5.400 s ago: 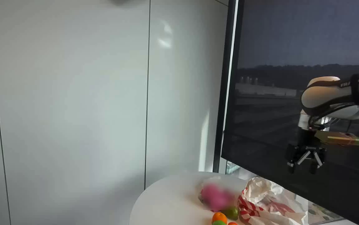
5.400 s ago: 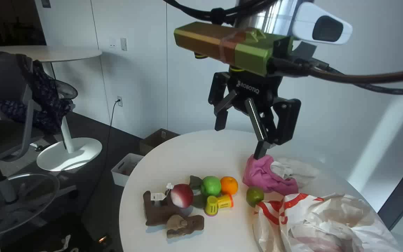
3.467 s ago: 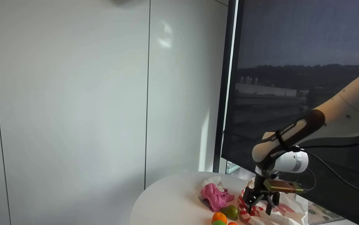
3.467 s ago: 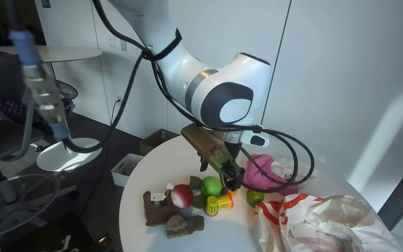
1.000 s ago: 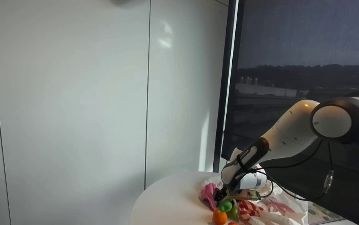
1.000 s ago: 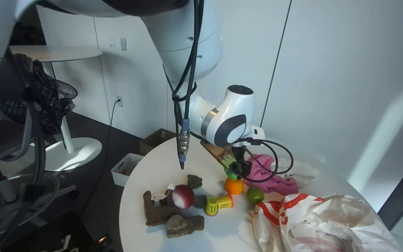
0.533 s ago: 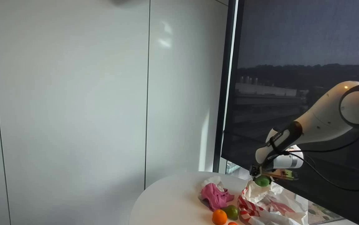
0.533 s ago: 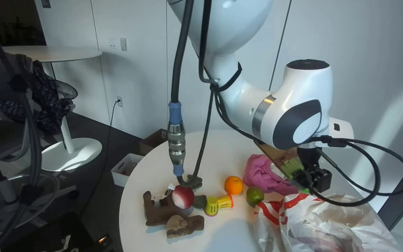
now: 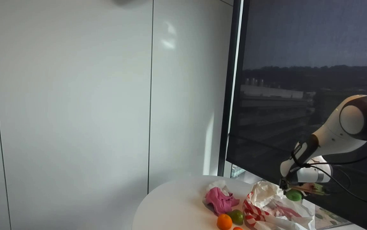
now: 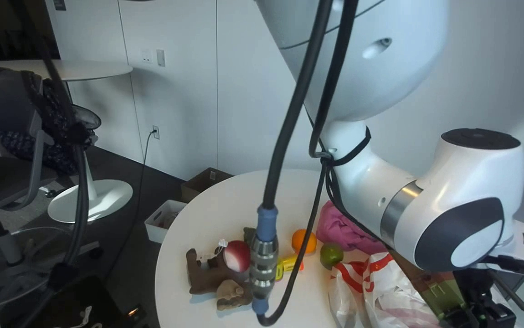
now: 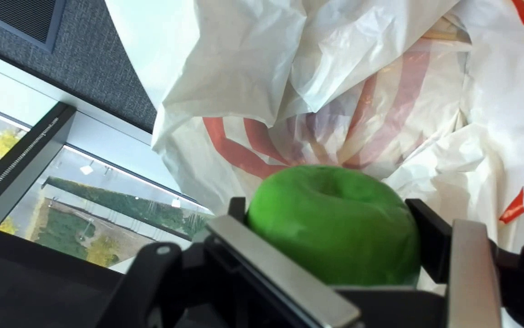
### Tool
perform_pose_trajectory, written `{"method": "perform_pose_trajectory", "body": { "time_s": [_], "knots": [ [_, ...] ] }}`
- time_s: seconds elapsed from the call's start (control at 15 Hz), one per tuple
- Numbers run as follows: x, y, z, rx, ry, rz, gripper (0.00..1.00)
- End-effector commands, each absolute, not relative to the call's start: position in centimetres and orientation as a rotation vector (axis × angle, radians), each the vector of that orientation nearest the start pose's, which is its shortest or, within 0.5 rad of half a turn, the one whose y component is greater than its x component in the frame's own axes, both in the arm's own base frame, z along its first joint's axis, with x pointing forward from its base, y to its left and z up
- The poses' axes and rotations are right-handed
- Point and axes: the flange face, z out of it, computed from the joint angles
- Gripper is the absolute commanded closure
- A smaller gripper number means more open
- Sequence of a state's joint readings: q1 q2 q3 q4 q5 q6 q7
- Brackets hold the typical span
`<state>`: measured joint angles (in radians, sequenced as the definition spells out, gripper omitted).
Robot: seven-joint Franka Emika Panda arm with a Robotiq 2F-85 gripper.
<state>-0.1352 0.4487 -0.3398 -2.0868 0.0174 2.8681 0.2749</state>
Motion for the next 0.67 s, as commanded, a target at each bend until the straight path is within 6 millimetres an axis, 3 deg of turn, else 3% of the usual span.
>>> {"method": "perform_pose_trajectory", "body": {
  "time_s": [0.0, 0.53, 0.6],
  "knots": [
    [56.6, -29.1, 23.0, -3.035, 1.155, -0.574, 0.4],
    [57.8, -31.4, 18.5, -2.975, 1.228, -0.504, 0.4],
    [57.8, -31.4, 18.0, -2.964, 1.234, -0.484, 0.04]
  ]
}}
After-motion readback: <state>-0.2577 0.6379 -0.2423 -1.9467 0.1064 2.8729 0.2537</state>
